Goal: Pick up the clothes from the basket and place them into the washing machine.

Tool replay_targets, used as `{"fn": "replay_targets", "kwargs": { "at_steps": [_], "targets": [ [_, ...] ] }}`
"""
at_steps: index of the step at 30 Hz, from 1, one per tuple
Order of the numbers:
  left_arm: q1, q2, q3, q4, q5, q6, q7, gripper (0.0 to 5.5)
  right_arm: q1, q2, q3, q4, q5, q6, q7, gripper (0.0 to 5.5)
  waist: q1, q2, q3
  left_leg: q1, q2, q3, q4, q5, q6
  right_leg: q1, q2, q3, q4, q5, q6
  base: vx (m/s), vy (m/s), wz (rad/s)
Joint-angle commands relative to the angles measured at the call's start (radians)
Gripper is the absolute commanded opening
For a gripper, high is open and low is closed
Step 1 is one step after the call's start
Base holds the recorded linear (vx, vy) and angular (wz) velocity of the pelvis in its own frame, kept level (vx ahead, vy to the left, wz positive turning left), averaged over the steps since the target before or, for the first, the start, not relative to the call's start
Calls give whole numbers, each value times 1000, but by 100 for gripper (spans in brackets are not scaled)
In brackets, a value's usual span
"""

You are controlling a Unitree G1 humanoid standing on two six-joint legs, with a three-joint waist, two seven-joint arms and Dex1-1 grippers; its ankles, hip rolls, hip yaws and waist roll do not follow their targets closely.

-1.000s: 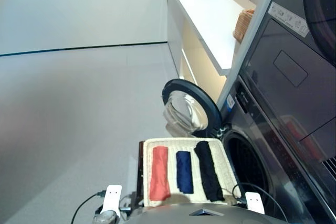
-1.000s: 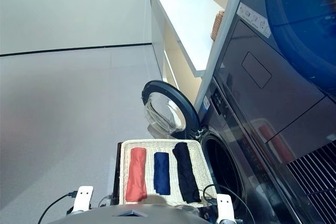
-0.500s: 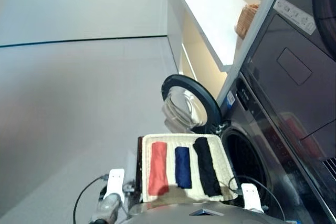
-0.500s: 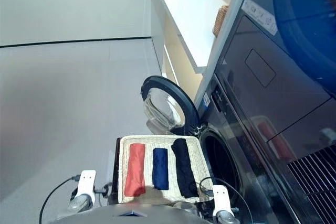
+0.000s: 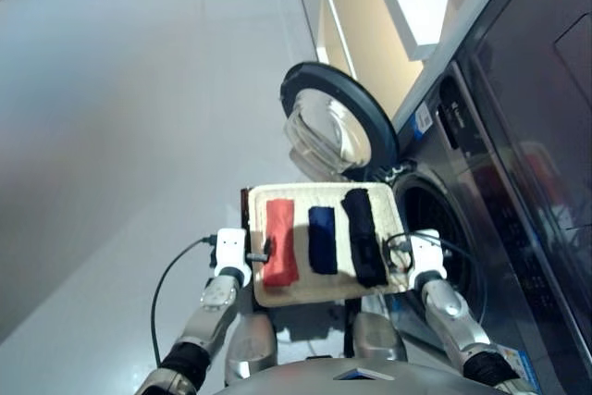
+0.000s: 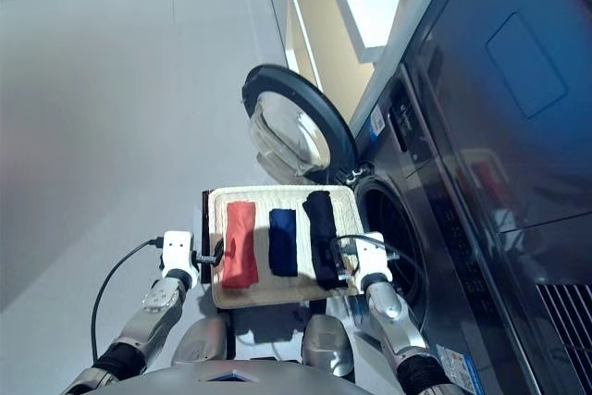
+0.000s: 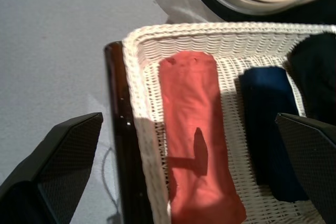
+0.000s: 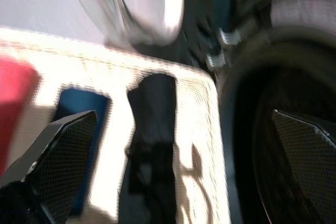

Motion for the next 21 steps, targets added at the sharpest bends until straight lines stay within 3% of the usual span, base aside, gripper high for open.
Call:
{"fn": "replay_targets", "kwargs": {
  "at_steps": [1, 6, 10, 14, 21],
  "targets": [
    [-78, -26, -55, -29, -24, -74, 56, 550, -83, -42, 29, -144, 29, -76, -43, 550, 4, 8, 15, -29, -17, 83, 154, -125, 44, -155, -13, 29, 259, -107, 7, -112, 3, -59],
    [-215, -90, -99, 56, -22, -78, 142, 550, -232, -39, 104, -250, -16, -87, -97, 550, -5, 1, 74, -116, -20, 87, 202, -127, 48, -243, -24, 45, 303, -100, 6, -107, 1, -38],
    [-294, -111, -131, 66, -11, -83, 181, 550, -331, -22, 155, -287, -42, -90, -125, 550, -12, -1, 116, -193, -13, 89, 269, -138, 49, -330, -21, 61, 370, -107, 3, -132, 11, -82],
    [-361, -141, -137, 117, -22, -79, 225, 550, -423, 14, 216, -298, -51, -95, -138, 550, -14, -7, 155, -268, -3, 76, 343, -156, 50, -397, -22, 66, 440, -123, 2, -117, -39, -67],
    [-450, -183, -121, 233, -63, -72, 272, 550, -516, 59, 275, -289, -35, -104, -162, 550, -23, -5, 157, -414, -3, 60, 410, -155, 50, -539, -22, 72, 512, -130, -7, -81, -25, 66]
  ]
}}
